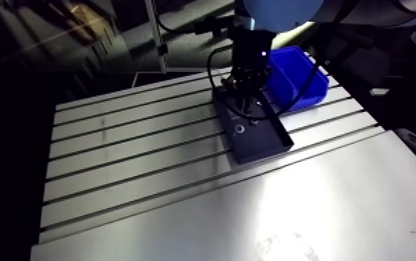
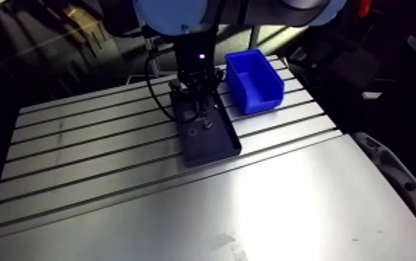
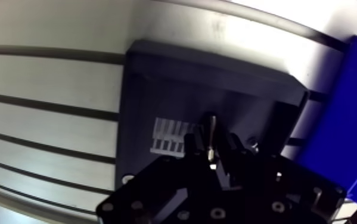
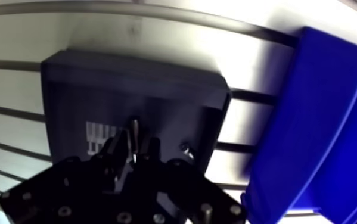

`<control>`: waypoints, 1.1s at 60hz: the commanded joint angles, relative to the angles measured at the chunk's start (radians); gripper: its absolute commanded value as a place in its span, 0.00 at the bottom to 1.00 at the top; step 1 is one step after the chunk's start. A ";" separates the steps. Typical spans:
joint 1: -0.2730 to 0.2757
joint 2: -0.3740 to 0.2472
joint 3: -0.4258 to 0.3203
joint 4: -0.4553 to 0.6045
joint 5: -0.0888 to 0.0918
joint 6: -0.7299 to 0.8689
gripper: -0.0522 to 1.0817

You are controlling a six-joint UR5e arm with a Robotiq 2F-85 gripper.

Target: Pick up the M10 bolt from the tray and put it into the blue bin.

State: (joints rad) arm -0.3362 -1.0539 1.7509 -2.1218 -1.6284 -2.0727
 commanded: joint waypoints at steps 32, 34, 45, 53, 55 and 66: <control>0.000 -0.015 -0.004 0.004 -0.001 -0.002 0.78; 0.000 -0.016 -0.004 0.004 -0.003 -0.002 0.78; 0.005 -0.044 -0.004 0.014 -0.024 0.001 0.84; 0.003 -0.112 -0.011 0.043 -0.022 -0.005 0.90; 0.003 -0.130 -0.017 0.063 -0.020 -0.008 0.92; -0.001 -0.182 -0.036 0.125 -0.023 -0.024 0.95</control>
State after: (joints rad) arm -0.3333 -1.1703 1.7334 -2.0617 -1.6489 -2.0807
